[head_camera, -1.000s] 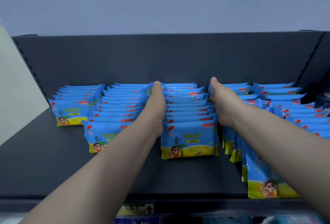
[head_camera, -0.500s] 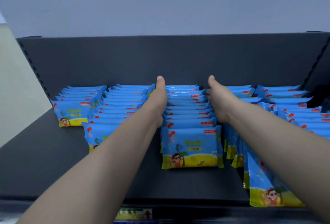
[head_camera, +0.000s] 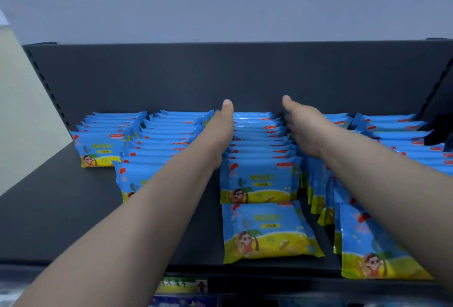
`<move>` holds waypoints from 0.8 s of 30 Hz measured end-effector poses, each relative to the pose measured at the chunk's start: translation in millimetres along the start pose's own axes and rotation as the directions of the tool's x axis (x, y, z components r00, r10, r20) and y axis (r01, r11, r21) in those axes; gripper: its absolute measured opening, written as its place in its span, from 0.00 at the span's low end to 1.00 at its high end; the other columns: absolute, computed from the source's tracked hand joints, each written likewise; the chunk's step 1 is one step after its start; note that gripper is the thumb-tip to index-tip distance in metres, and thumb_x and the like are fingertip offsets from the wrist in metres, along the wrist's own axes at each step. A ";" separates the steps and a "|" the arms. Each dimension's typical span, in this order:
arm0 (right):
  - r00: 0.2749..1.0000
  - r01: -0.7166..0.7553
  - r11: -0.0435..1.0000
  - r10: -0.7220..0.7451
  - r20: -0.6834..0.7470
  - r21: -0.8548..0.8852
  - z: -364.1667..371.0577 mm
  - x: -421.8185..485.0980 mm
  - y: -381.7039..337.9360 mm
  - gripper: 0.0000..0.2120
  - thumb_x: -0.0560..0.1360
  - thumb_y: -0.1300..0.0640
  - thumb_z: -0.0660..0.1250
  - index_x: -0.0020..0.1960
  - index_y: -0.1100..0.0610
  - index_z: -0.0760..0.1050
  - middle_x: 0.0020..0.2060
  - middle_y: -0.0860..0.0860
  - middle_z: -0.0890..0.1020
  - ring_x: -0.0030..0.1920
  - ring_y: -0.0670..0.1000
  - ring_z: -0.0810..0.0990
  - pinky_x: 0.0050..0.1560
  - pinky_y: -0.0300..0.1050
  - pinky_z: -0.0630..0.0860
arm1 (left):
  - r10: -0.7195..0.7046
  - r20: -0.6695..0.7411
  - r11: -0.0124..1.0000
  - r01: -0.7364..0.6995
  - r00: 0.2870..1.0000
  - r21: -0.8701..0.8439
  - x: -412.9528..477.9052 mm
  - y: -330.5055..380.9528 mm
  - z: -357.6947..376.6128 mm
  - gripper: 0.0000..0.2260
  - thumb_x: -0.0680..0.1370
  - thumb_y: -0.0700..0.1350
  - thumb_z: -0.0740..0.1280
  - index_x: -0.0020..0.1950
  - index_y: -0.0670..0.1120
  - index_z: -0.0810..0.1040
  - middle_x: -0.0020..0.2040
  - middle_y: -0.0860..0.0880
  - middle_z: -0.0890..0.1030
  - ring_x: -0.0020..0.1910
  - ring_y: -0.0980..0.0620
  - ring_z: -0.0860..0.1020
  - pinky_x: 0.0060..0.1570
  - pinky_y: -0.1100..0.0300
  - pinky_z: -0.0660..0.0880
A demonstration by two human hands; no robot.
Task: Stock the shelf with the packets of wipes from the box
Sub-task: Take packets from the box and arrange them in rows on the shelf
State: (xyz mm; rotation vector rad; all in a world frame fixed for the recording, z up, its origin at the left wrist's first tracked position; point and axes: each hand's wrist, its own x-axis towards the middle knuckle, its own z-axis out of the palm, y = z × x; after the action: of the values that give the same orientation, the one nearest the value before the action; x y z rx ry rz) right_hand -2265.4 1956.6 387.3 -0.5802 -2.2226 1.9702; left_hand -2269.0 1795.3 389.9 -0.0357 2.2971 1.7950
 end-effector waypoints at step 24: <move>0.741 0.502 -0.220 -0.390 0.547 -0.837 -5.9 -120.8 41.7 0.22 0.71 0.43 0.68 0.59 0.53 0.67 0.54 0.51 0.69 0.55 0.54 0.70 0.51 0.47 0.67 | 0.711 0.429 -0.127 -0.499 0.557 0.857 -63.5 -73.8 -22.0 0.25 0.56 0.58 0.79 0.45 0.48 0.78 0.39 0.48 0.75 0.41 0.43 0.75 0.41 0.52 0.58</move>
State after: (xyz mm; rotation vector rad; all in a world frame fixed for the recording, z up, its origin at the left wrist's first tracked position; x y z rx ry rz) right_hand -2143.7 1922.5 367.3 0.3800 -2.8835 -0.3441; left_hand -2199.1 1748.1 336.6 1.4029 3.4152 -0.0453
